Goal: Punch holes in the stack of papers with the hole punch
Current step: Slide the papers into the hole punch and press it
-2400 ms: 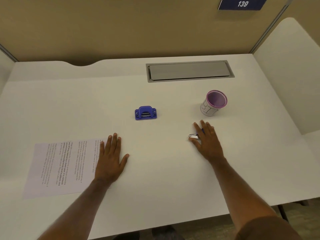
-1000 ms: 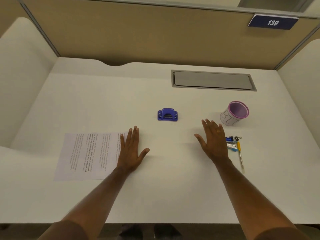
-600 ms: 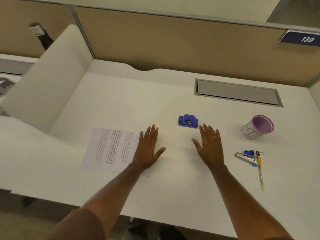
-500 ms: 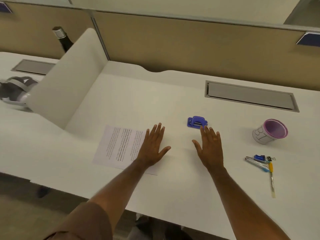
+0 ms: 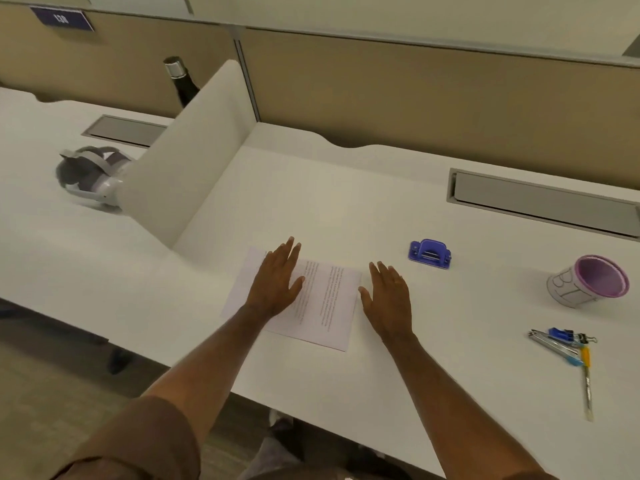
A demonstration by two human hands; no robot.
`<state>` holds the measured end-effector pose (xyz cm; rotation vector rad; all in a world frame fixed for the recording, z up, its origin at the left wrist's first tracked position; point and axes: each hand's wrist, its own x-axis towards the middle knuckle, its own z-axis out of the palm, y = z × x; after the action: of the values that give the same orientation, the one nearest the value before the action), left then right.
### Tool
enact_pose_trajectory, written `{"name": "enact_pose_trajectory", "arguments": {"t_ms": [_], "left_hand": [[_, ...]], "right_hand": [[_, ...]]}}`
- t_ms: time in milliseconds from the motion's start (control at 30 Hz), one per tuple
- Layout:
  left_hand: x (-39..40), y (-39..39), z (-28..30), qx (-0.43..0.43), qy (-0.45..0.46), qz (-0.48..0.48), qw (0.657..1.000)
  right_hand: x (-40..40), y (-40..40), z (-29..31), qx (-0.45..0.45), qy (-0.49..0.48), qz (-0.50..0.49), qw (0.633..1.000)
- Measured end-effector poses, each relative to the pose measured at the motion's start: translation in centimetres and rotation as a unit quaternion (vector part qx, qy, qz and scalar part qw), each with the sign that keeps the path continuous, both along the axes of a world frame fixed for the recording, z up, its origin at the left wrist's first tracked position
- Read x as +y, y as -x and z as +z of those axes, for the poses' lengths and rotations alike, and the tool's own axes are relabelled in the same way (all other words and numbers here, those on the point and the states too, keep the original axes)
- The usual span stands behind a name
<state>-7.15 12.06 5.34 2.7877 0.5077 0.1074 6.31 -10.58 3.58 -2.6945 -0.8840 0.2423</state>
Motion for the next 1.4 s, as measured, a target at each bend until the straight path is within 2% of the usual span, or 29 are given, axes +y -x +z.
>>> {"name": "enact_pose_trajectory", "arguments": {"t_ms": [200, 333, 533, 667, 733, 967, 1233, 1400], "left_hand": [[3.8, 2.2, -2.2, 0.015, -0.031, -0.074, 0.997], [4.8, 2.3, -3.8, 0.008, 0.011, -0.129, 0.992], [5.5, 1.9, -5.6, 0.006, 0.009, -0.186, 0.982], [5.8, 2.0, -6.7, -0.005, -0.004, -0.197, 0.980], [5.9, 2.1, -7.2, -0.009, -0.007, -0.199, 0.980], [5.9, 1.9, -7.5, 0.003, -0.004, -0.198, 0.980], [6.0, 1.9, -7.4, 0.012, -0.007, -0.195, 0.981], [6.0, 1.9, -7.4, 0.010, 0.000, -0.194, 0.981]], "right_hand": [[3.4, 3.0, 0.0, 0.099, -0.018, -0.145, 0.984], [4.9, 4.1, 0.1, 0.142, -0.074, -0.265, 0.951], [6.8, 4.0, 1.0, 0.188, -0.103, -0.394, 0.893], [7.7, 3.3, 0.9, 0.234, -0.090, -0.421, 0.872], [8.1, 3.0, 0.9, 0.266, -0.114, -0.435, 0.853], [9.2, 2.4, 1.3, 0.430, -0.217, -0.470, 0.740], [7.4, 2.6, 1.1, 0.442, -0.297, -0.430, 0.729], [5.5, 3.2, 0.4, 0.450, -0.284, -0.446, 0.720]]}}
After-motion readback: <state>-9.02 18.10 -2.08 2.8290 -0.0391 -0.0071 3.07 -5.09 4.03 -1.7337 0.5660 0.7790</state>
